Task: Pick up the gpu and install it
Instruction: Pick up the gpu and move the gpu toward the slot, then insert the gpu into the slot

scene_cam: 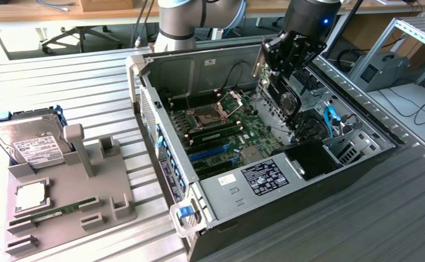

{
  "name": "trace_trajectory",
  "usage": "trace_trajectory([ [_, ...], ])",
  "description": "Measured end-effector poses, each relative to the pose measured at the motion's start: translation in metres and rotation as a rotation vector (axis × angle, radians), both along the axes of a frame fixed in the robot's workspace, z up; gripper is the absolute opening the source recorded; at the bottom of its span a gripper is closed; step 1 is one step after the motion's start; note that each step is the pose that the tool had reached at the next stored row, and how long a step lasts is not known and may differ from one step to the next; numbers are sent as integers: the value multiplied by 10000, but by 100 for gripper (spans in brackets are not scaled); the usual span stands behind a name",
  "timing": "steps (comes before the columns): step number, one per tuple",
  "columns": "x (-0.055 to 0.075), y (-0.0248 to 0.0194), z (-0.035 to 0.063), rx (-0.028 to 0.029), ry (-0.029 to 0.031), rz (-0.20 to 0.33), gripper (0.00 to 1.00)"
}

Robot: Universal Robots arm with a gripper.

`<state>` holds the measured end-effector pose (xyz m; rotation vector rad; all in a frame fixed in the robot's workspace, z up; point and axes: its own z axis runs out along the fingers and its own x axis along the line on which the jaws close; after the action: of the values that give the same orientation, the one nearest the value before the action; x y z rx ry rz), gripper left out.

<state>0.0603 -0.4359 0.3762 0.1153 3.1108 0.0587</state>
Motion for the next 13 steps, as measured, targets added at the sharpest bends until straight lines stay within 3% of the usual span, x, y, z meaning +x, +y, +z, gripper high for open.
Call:
trace_trajectory([
  [1,-9,0,-1,0,0,0,27],
  [5,-344,0,-56,1,0,0,27],
  [8,-374,-1,-91,1,0,0,27],
  [10,-375,-1,-91,1,0,1225,27],
  [13,-374,-1,-91,1,0,1605,27],
])
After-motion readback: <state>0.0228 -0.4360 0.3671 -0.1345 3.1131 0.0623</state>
